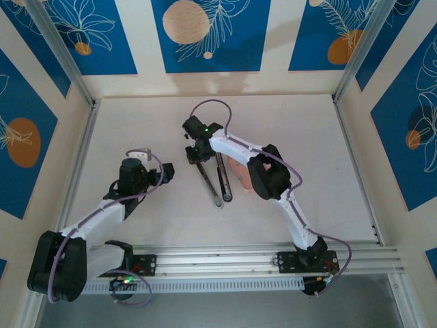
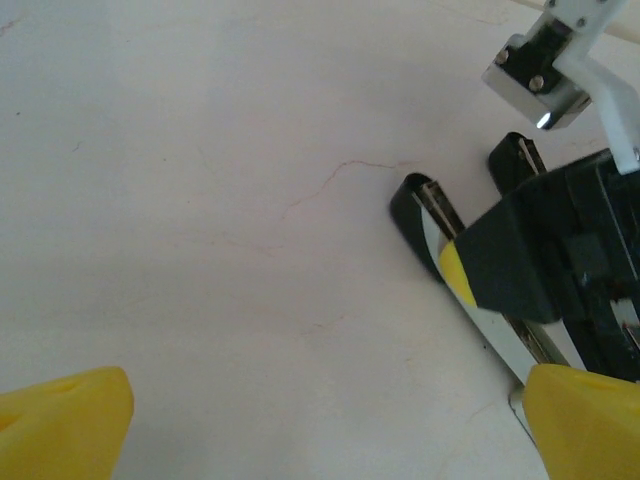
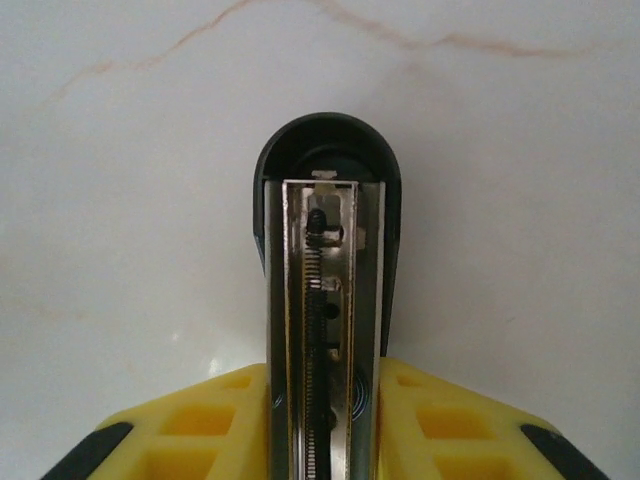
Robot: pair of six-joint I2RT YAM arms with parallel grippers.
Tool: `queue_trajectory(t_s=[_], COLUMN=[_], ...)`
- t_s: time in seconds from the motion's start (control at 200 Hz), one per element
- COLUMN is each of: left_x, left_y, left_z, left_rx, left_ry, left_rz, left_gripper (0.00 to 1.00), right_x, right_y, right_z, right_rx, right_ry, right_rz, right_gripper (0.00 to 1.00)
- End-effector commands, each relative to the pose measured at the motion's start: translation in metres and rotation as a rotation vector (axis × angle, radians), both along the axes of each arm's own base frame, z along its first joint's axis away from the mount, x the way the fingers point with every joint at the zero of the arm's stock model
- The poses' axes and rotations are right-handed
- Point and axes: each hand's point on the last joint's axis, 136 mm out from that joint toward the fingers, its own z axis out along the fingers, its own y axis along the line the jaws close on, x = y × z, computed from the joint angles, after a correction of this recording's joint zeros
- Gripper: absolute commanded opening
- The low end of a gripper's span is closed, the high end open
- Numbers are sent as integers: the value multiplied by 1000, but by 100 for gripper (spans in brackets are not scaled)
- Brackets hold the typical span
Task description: Load the staples into the stapler
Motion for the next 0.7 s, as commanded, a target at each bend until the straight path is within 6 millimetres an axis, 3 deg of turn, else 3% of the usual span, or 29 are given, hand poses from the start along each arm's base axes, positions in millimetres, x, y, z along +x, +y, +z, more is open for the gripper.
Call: queue_trajectory(t_s=[0.0, 0.255, 0.345, 0.495, 0.695], left_x=[7, 0, -6, -14, -41], left_y=[-3, -18, -37, -61, -94], left_z=[27, 46, 51, 66, 89], left_rx=[6, 61, 71, 68, 66], left_ry=[-94, -218, -247, -332, -471], left_rz=[-44, -191, -331, -507, -810], left_gripper=[100, 95, 89, 88, 87], right_x=[-19, -62, -77, -103, -138], right_y=[14, 12, 5, -6, -18], right_z=[31, 63, 70, 80, 94], right_rx=[87, 216, 247, 304, 396], right_ry=[-52, -148, -169, -214, -385], right_rz=[101, 275, 334, 439, 702], right_gripper=[26, 21, 20, 18, 14])
